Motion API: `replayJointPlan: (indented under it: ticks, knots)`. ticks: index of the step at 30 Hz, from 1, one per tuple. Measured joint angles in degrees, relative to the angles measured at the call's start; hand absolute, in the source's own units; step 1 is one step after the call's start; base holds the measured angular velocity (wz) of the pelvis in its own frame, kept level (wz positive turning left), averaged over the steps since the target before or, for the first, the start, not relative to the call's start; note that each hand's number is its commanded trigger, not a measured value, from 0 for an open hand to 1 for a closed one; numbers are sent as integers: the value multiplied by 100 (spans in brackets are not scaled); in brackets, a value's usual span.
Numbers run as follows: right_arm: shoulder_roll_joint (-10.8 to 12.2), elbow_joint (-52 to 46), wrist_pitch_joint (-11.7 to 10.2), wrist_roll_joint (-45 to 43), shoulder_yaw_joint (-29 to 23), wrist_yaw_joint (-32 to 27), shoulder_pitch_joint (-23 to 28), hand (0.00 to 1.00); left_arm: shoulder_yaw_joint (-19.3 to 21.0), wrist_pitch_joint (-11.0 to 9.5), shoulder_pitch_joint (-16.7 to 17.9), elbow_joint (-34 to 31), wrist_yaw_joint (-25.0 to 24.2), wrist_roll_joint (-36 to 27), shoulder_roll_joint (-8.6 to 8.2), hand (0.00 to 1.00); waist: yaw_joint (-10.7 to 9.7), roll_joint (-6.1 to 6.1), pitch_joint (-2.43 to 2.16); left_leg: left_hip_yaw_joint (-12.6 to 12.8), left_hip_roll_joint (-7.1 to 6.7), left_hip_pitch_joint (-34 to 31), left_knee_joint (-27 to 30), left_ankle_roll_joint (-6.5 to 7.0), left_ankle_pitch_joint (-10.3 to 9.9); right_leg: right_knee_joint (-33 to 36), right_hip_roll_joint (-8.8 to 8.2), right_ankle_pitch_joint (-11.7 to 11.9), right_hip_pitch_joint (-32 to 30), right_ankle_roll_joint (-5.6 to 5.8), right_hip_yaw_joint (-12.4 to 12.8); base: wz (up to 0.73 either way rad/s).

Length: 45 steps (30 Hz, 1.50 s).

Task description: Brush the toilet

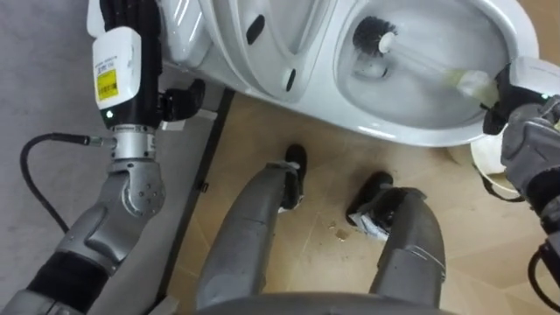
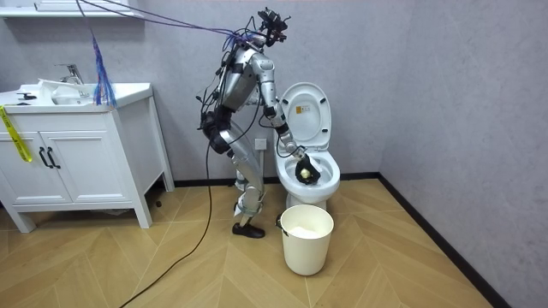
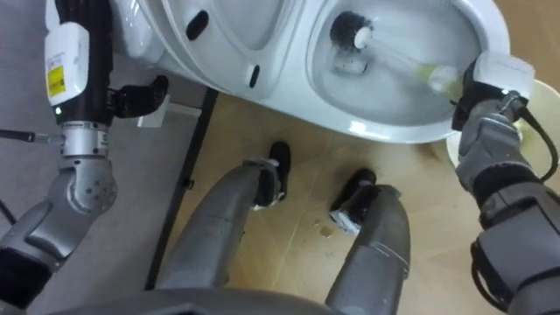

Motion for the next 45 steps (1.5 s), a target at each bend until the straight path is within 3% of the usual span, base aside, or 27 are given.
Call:
replayJointPlan:
  ticks: [2,3,5,8,13,14,15,18,21,23,25,27,30,33,37,40,41,43,45]
  knots:
    - [37,1,276,-368,-4,54,19,100,-61,5,13,144,-99,43,-108,0,127,220,-6,-31,47,141,-117,0,31,-247,109,140,198,-28,-76,-11]
    - [57,1,329,-463,-4,86,32,100,-88,14,19,179,-122,61,-133,0,177,252,-19,-30,69,171,-133,-1,30,-301,158,169,238,-37,-72,-18]
    - [163,-1,535,-1010,-1,226,38,100,-89,75,39,230,-139,87,-268,0,270,383,-82,-73,143,211,-311,-55,87,-598,308,293,335,-66,-144,-13]
    - [361,-30,772,-1519,26,378,32,100,-47,1,68,374,-138,-24,-269,0,374,390,-89,2,258,321,-476,-93,151,-806,461,393,409,-133,-109,-17]
    - [427,-18,790,-1543,62,372,60,100,-11,-50,98,520,-140,-167,-270,0,343,384,-86,-10,265,479,-604,-172,191,-866,483,350,519,-172,-106,1]
    - [396,2,775,-1531,104,368,53,100,-5,-68,93,537,-140,-172,-269,0,356,365,-81,-7,264,482,-600,-180,197,-858,476,344,519,-176,-104,4]
    - [350,6,755,-1520,126,367,52,100,-1,-102,91,536,-153,-206,-264,0,365,309,-45,-6,260,475,-595,-180,197,-849,463,337,518,-180,-109,5]
    - [51,219,401,-1226,246,179,33,100,-58,-150,67,347,-303,-418,-146,0,354,242,-24,10,193,422,-498,-167,205,-702,337,243,468,-146,-128,15]
    - [-146,537,-66,-213,263,-77,40,100,-211,-151,11,64,-307,-692,71,0,308,-22,-26,18,28,318,-463,-115,238,-417,109,115,297,-101,-118,31]
    - [-167,704,-351,295,-143,-143,36,100,-177,-162,29,-159,-264,-634,185,0,157,-220,-29,75,-62,145,-392,-48,275,-157,-69,12,95,-50,-97,41]
    - [-168,741,-480,366,-541,-145,0,100,-75,-141,106,-377,-212,-545,184,0,68,-357,-35,169,-71,-13,-308,-12,288,-30,-117,-6,-101,-24,23,12]
    - [-171,776,-535,355,-627,-209,-71,100,35,-141,156,-420,-189,-357,191,0,18,-463,-5,213,-104,-31,-274,7,281,58,-159,-3,-200,-16,132,-8]
    - [-227,723,-531,367,-708,-624,-82,100,104,-110,177,-432,-197,-354,181,0,-88,-486,-6,217,-144,-10,-216,88,247,123,-191,-12,-199,42,171,-5]
    - [-212,574,-514,278,-750,-685,-48,100,136,-67,131,-329,-207,-348,132,0,-139,-432,-16,186,-133,8,-240,116,225,84,-143,59,-164,72,176,-12]
    - [128,194,-304,180,-732,-688,62,100,86,-24,64,10,-220,-344,-66,0,-34,-137,-23,205,-20,165,-329,87,228,-212,49,220,37,38,153,-23]
    - [439,194,-20,180,-736,-665,165,100,79,41,74,199,-275,-334,-239,0,75,117,-34,216,29,282,-504,70,280,-467,155,376,150,31,145,-20]
    - [531,178,64,81,-711,-746,176,100,109,82,126,213,-279,-331,-264,0,87,236,-72,214,68,283,-529,62,284,-556,195,422,181,-1,89,-24]
    - [557,106,129,-128,-659,-748,214,100,149,176,192,228,-315,-249,-326,0,79,297,-109,223,81,324,-585,38,299,-609,254,451,210,-53,91,-7]
    - [567,-49,248,-226,-628,-750,303,100,203,221,194,288,-315,-237,-436,0,78,397,-102,151,113,369,-614,1,304,-696,298,447,321,-72,13,0]
